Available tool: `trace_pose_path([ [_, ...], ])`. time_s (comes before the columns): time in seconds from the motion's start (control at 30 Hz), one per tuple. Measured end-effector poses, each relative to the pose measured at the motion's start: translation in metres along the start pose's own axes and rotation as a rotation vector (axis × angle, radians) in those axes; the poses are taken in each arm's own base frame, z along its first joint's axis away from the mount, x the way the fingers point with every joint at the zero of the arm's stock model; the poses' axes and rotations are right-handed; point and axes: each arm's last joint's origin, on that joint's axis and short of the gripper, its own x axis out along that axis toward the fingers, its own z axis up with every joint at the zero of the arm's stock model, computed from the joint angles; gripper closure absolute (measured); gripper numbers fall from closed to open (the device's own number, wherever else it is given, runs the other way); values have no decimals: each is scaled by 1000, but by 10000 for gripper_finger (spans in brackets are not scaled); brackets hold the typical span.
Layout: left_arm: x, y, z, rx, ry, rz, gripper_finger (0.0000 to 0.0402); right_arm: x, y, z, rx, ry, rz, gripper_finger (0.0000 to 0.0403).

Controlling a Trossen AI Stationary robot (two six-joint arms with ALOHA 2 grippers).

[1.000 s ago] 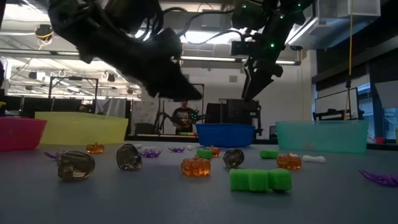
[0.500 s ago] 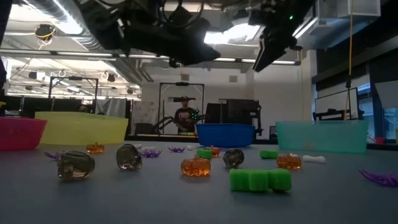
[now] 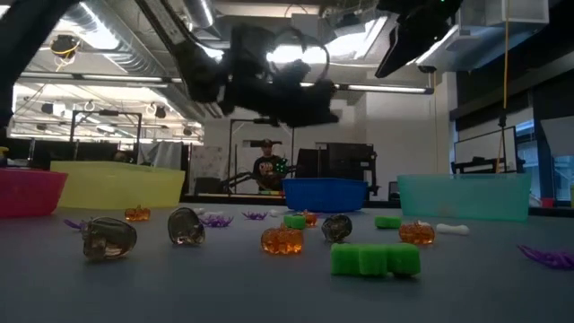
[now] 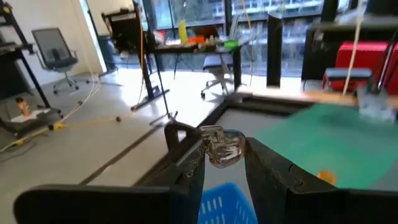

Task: Sort Halloween decoration
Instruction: Put the black skull toy into the blue basket, then put the orange pumpkin toy into the green bin

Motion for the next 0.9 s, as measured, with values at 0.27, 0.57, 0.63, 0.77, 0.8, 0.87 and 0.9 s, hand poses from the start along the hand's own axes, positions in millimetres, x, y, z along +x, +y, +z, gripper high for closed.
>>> trace_pose_path([
  [0.27, 18, -3, -35, 13, 79, 15, 312, 1, 1, -1, -2, 3, 26, 191],
  [0.57, 18, -4, -48, -61, 174, 18, 301, 1, 2, 0, -2, -1, 44, 191],
  [0.63, 18, -4, -49, -66, 181, 19, 288, 1, 2, -1, -3, 6, 51, 191],
  [0.77, 18, -3, -49, -103, 184, 25, 253, 1, 3, -5, -9, 40, 61, 191],
  [0.8, 18, -3, -49, -108, 183, 26, 245, 1, 3, -5, -10, 48, 63, 191],
  [0.87, 18, -2, -49, -109, 183, 28, 232, 1, 4, -7, -11, 62, 68, 191],
  [0.9, 18, -2, -49, -109, 183, 28, 228, 1, 4, -7, -5, 68, 72, 191],
])
